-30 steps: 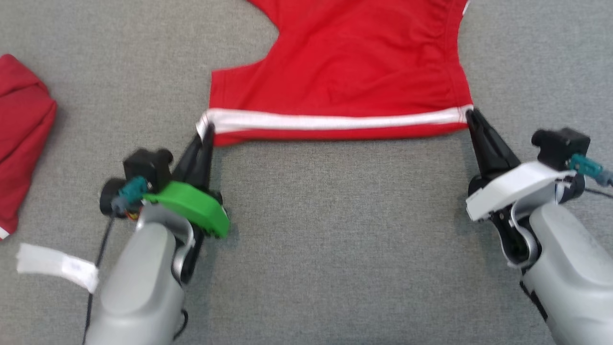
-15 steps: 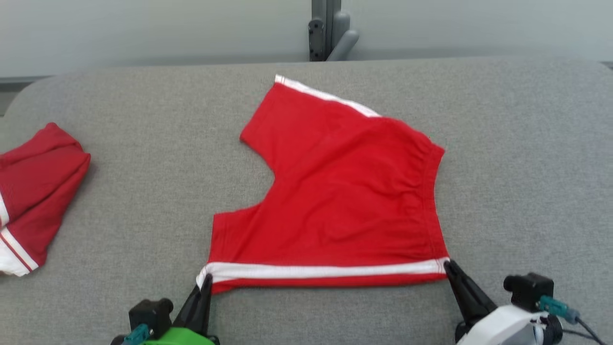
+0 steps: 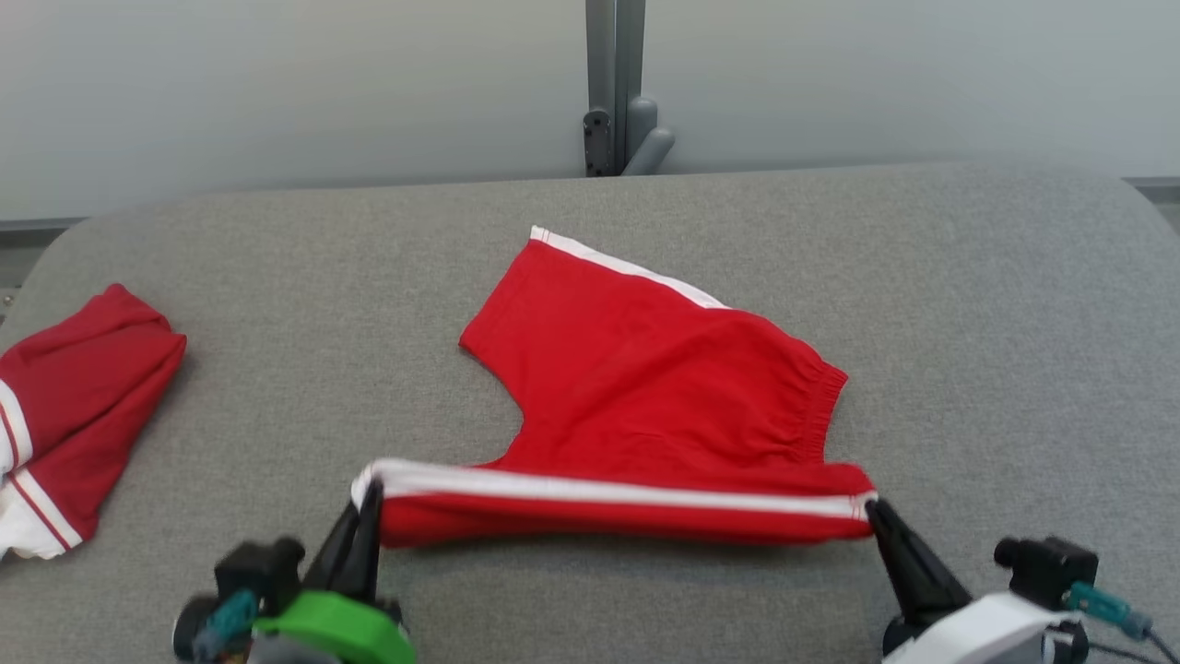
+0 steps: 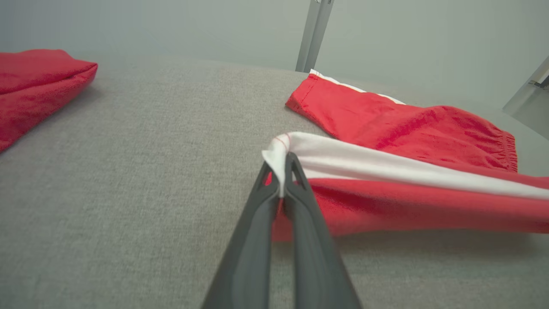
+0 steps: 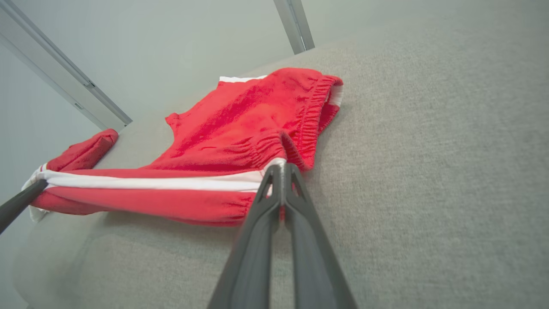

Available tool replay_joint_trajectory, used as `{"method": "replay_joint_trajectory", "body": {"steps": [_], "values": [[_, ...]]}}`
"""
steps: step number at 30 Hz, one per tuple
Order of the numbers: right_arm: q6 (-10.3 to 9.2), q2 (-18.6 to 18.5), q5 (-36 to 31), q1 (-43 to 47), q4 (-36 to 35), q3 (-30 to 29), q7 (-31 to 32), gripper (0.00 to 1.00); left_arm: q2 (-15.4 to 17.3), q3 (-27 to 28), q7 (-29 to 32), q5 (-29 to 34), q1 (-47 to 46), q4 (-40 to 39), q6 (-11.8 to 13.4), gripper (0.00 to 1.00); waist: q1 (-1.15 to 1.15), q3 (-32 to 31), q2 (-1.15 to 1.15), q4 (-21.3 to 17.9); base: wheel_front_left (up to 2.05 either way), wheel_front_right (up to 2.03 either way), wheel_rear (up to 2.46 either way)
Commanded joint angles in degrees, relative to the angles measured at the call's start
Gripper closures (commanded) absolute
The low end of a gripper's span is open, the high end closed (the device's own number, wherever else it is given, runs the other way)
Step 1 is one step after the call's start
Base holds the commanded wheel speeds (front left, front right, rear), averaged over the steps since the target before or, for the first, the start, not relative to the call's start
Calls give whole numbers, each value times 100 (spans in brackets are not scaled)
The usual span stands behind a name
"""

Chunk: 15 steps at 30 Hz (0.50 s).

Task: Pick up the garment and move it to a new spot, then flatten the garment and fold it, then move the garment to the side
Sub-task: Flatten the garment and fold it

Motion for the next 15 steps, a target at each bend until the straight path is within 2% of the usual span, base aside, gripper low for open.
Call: {"method": "replay_joint_trajectory", "body": {"steps": [1,5,6,8,15], "values": [[-13,55,126,-322,-59,-225,-18,100,147,-129,-4,105,-619,-59,16,100,0,540,0,-157,0,0,0],[-13,209,157,-1044,91,-439,-18,100,321,-470,-3,212,-1839,184,16,100,0,1103,0,-331,0,0,0],[-13,209,157,-1044,91,-439,-18,100,321,-470,-3,212,-1839,184,16,100,0,1103,0,-331,0,0,0],[-12,371,138,-1587,333,-590,-18,100,393,-780,-3,254,-2804,704,16,100,0,1527,0,-496,0,0,0],[-11,819,68,-2446,493,-999,-17,100,402,-1415,18,292,-4596,1902,16,100,0,2401,0,-808,0,0,0]]}}
